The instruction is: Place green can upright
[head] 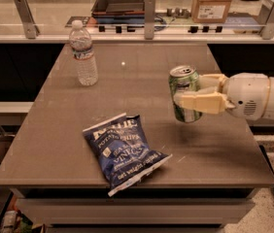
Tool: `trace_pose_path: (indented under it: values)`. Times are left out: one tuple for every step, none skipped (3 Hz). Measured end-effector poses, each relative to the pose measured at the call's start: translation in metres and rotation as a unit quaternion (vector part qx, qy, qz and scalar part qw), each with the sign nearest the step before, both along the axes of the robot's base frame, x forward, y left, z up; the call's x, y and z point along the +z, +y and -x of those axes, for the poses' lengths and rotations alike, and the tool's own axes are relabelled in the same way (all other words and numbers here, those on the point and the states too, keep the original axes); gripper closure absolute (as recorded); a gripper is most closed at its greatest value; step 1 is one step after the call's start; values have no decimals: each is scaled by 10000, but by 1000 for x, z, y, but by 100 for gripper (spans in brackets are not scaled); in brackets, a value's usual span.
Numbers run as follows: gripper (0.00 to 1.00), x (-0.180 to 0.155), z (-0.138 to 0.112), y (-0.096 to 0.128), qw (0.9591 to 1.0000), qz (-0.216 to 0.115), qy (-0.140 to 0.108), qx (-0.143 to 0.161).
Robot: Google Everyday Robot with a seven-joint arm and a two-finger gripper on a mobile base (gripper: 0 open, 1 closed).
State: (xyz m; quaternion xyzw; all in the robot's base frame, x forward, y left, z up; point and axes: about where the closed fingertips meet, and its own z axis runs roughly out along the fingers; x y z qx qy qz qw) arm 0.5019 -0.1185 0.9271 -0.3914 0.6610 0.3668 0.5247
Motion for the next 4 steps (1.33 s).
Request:
trace_pose_path:
  values:
    - [100, -21, -10, 3, 9998, -75, 149, -106]
    - [100, -44, -16, 0, 9989, -260, 311, -246]
    - [100, -65, -15, -7, 9970, -454, 440, -441]
    - [100, -60, -15, -7, 9970, -455, 440, -442]
